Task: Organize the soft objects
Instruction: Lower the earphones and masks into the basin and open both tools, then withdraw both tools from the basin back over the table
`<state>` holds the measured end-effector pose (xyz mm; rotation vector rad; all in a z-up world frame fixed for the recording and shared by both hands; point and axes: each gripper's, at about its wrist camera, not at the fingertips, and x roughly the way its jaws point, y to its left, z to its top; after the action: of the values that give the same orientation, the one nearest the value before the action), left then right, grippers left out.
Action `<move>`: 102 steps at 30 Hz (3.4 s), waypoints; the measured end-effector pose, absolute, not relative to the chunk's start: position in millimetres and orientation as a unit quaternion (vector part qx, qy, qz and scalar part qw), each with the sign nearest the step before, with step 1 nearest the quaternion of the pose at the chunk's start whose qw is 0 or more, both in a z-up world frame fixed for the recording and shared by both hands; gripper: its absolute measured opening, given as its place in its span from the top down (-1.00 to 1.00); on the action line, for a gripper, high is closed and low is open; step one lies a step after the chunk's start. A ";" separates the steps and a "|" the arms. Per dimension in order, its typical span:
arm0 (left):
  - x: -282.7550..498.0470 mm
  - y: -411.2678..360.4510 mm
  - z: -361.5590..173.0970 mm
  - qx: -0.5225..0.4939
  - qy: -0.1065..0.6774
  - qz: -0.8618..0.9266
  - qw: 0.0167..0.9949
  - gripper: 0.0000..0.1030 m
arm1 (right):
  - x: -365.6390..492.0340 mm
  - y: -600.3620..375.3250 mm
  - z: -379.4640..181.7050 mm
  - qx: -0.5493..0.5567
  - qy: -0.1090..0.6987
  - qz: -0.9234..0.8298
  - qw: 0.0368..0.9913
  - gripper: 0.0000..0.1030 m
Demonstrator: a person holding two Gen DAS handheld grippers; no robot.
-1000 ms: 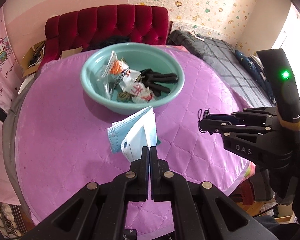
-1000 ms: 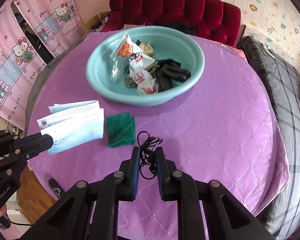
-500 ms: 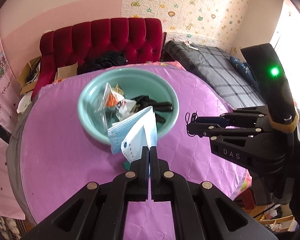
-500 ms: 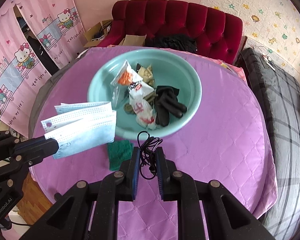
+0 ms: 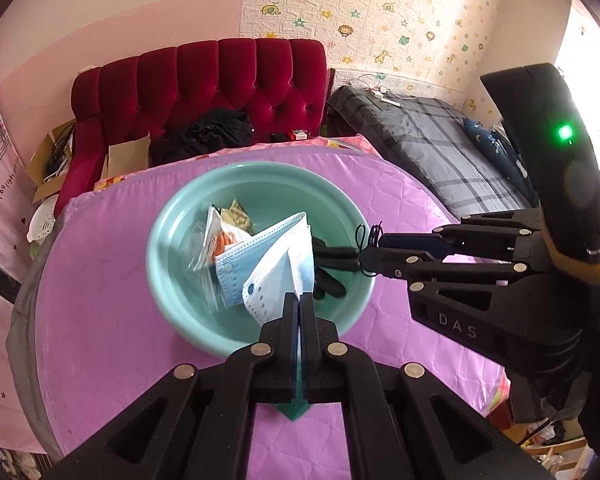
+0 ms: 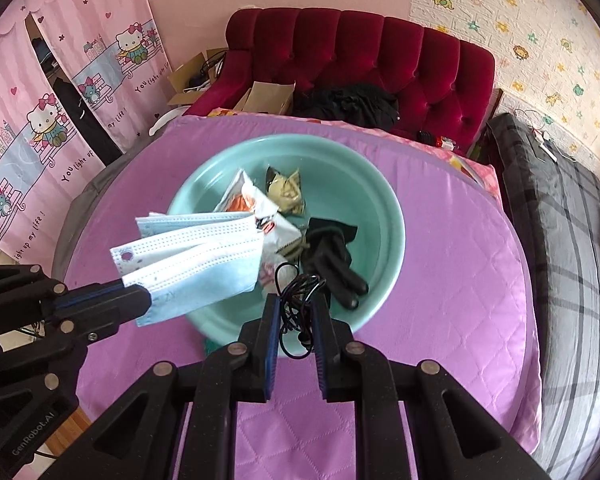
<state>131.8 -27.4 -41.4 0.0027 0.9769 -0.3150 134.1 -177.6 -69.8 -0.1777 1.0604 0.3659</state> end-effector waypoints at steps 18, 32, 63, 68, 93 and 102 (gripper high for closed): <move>215.2 -36.6 -66.9 0.007 0.477 -0.150 0.866 1.00 | 214.7 -164.2 -93.0 -0.079 0.513 0.180 0.835 0.69; 252.9 -35.4 -108.2 0.023 0.505 -0.142 0.851 1.00 | 260.5 -170.9 -127.8 -0.062 0.543 0.170 0.820 0.69; 223.2 -11.0 -96.9 0.045 0.495 -0.076 0.865 -1.00 | 253.4 -180.3 -109.5 -0.038 0.527 0.128 0.839 -1.00; 201.1 -8.1 -85.1 0.047 0.493 -0.075 0.865 -1.00 | 233.6 -177.3 -95.7 -0.044 0.522 0.128 0.842 -1.00; 72.6 3.6 -34.2 0.052 0.457 -0.087 0.883 -1.00 | 109.4 -163.7 -38.8 -0.059 0.491 0.131 0.859 -1.00; 30.4 15.1 -37.4 0.047 0.455 -0.080 0.886 -1.00 | 59.8 -165.1 -38.3 -0.057 0.479 0.126 0.867 -1.00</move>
<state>30.4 15.1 -37.4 0.0983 0.9469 -0.1667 59.8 -165.1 -38.3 -0.1191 1.0039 0.2647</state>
